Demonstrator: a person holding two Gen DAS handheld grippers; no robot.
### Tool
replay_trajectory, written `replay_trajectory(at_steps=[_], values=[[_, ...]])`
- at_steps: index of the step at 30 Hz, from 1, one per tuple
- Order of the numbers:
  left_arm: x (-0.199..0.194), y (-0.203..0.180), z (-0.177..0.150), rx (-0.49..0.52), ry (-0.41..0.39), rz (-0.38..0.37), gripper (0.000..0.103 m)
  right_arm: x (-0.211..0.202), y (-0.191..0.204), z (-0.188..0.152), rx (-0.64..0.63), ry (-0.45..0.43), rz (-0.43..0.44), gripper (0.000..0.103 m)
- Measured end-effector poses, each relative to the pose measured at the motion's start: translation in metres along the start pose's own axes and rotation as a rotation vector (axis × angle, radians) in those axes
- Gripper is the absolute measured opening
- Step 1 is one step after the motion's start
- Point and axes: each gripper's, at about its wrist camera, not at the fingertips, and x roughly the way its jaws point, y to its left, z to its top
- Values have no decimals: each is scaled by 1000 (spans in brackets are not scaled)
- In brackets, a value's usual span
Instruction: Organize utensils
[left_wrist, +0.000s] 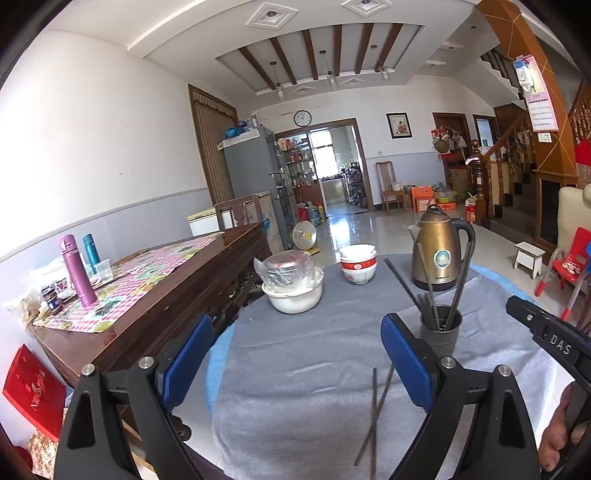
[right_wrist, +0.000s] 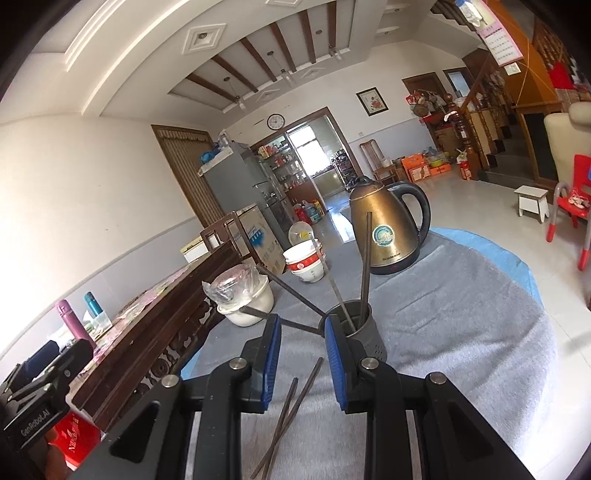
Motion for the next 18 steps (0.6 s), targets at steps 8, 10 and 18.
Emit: replay_trajectory(at_steps=[8, 10, 18], values=[[2, 19, -11, -9, 35, 25, 93, -1, 15, -8, -33, 31, 7, 28], [0, 21, -13, -9, 39, 29, 93, -3, 17, -8, -32, 40, 13, 28], [-4, 22, -14, -5, 42, 33, 93, -13, 26, -15, -60, 64, 31, 28]])
